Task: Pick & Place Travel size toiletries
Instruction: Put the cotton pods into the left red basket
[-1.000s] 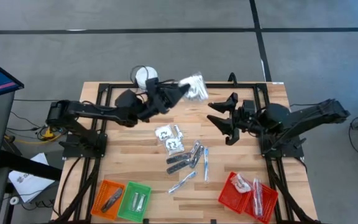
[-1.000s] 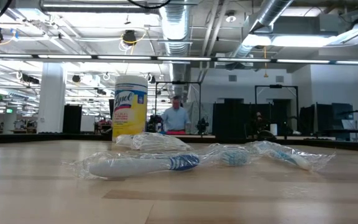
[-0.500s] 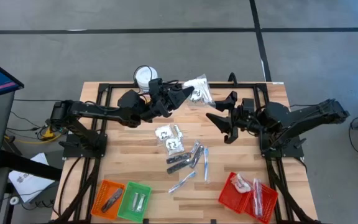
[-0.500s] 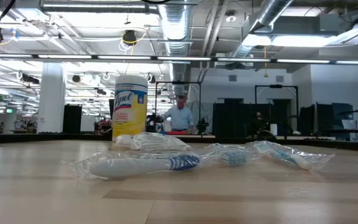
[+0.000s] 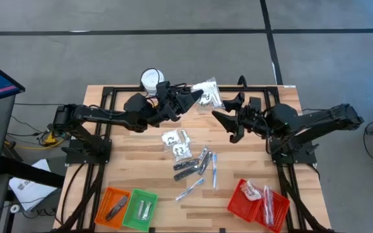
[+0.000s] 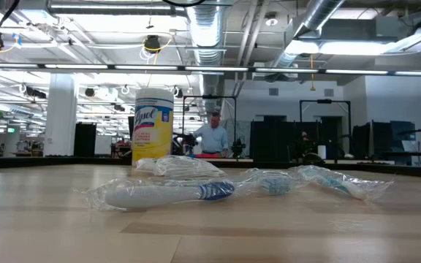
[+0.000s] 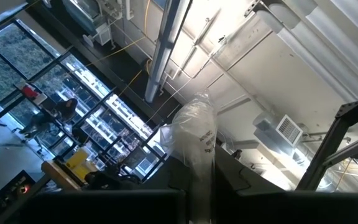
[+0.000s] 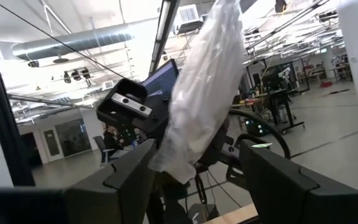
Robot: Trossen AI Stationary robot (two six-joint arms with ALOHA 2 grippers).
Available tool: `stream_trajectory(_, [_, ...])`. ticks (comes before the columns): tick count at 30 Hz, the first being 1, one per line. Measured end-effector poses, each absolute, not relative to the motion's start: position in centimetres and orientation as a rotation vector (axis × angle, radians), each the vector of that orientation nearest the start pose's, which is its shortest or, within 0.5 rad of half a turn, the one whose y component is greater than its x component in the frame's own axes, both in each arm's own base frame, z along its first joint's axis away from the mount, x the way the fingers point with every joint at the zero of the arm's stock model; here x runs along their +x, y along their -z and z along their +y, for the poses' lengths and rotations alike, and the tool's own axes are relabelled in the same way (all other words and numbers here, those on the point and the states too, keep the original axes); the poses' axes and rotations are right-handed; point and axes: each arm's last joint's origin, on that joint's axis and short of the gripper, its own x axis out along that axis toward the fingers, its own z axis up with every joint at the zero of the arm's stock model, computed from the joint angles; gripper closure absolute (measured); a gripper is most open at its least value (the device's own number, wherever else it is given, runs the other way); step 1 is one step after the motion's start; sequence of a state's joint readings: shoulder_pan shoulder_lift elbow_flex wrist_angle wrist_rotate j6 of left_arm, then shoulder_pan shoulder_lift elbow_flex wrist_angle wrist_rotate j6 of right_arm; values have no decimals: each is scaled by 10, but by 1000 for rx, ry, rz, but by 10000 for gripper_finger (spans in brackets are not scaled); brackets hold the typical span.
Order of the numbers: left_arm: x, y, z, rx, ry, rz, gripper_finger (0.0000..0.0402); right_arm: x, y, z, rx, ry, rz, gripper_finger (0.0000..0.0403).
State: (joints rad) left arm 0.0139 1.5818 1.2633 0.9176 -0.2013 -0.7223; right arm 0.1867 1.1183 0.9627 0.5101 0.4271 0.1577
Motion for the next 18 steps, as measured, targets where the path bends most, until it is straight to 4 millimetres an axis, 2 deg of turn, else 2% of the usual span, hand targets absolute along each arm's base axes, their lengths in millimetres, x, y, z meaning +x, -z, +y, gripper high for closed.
stream_trajectory(4, [354,-402,11,-751,13,-646,387,242,-395,33,263,212,-358,190])
stream_trajectory(18, [355,-400,12,-750,-22,-638,387,242,-395,32,306,209,-363,277])
